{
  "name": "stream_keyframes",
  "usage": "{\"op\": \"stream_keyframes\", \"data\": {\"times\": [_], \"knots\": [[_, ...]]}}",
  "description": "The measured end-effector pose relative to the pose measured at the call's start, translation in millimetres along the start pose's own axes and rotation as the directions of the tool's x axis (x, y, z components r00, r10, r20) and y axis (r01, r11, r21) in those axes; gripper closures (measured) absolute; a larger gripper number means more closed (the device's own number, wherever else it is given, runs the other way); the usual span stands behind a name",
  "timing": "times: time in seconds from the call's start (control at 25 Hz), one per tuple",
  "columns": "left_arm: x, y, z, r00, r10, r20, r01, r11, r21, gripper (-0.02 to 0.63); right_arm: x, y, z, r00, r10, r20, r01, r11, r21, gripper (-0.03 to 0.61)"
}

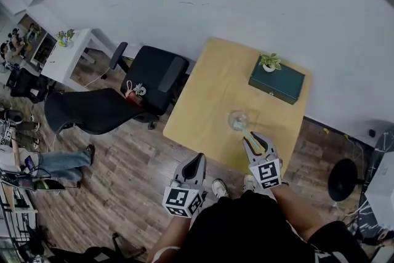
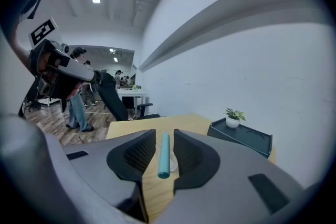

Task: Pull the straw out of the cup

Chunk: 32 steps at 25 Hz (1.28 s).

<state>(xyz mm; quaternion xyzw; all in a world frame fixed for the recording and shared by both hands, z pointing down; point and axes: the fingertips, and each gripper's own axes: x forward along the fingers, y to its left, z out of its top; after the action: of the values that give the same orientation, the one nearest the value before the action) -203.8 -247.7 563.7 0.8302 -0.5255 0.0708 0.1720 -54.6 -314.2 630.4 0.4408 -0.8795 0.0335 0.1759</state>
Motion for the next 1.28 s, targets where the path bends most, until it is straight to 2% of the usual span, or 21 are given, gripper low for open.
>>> {"op": "stream_keyframes", "data": {"times": [0.24,0.48,0.88,1.08,1.28], "knots": [[0,2,3,1.0,0.002,0.008,-0.002,1.0,0.005,0.594,1,-4,4,0.999,-0.032,0.016,0.032,0.999,-0.014,0.525],[-6,2,-2,1.0,0.002,0.003,-0.002,1.0,-0.02,0.594,-6,-3,13,0.999,-0.04,0.037,0.041,0.999,-0.014,0.526],[7,-10,5,0.999,-0.045,0.02,0.045,0.999,-0.017,0.594,-34,-9,69,0.99,-0.035,0.138,0.041,0.998,-0.043,0.526],[12,-18,8,0.997,-0.075,0.027,0.075,0.997,0.01,0.594,-58,-14,111,0.969,-0.039,0.245,0.061,0.995,-0.084,0.526],[9,2,22,0.998,-0.037,0.046,0.036,0.999,0.036,0.594,-88,-17,155,0.928,-0.048,0.369,0.072,0.996,-0.052,0.526]]}}
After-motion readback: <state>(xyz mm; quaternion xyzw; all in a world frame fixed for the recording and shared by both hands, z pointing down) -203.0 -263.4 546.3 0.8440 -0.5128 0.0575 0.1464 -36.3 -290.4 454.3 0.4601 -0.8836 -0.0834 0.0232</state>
